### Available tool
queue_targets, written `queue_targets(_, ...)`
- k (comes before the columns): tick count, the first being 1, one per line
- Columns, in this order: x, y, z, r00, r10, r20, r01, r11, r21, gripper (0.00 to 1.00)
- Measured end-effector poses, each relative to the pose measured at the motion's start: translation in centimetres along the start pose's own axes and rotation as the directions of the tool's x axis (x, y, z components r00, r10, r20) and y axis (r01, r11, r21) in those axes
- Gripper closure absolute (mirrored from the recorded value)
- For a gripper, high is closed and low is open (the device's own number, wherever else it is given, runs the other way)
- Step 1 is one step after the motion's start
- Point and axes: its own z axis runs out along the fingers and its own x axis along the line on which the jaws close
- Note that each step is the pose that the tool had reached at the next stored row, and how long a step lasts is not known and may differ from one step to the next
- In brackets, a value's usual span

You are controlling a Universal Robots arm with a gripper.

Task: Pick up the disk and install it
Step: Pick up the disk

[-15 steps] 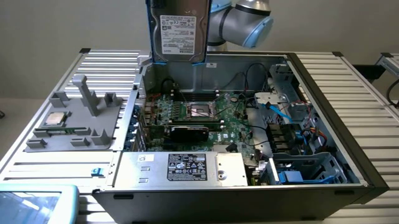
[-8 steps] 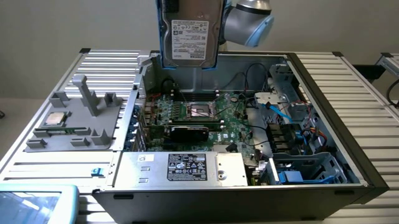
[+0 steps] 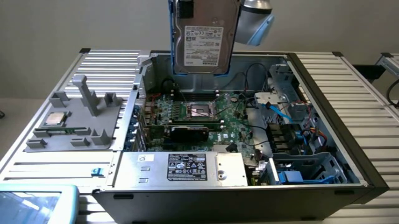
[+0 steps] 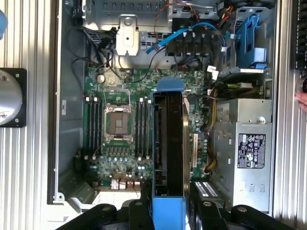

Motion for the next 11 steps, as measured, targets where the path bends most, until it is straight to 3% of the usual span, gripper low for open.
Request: queue_targets(11, -3.1, 2.42, 0.07, 1.0, 0.0, -0.0001, 0.0, 1.0, -0.0002, 0.63)
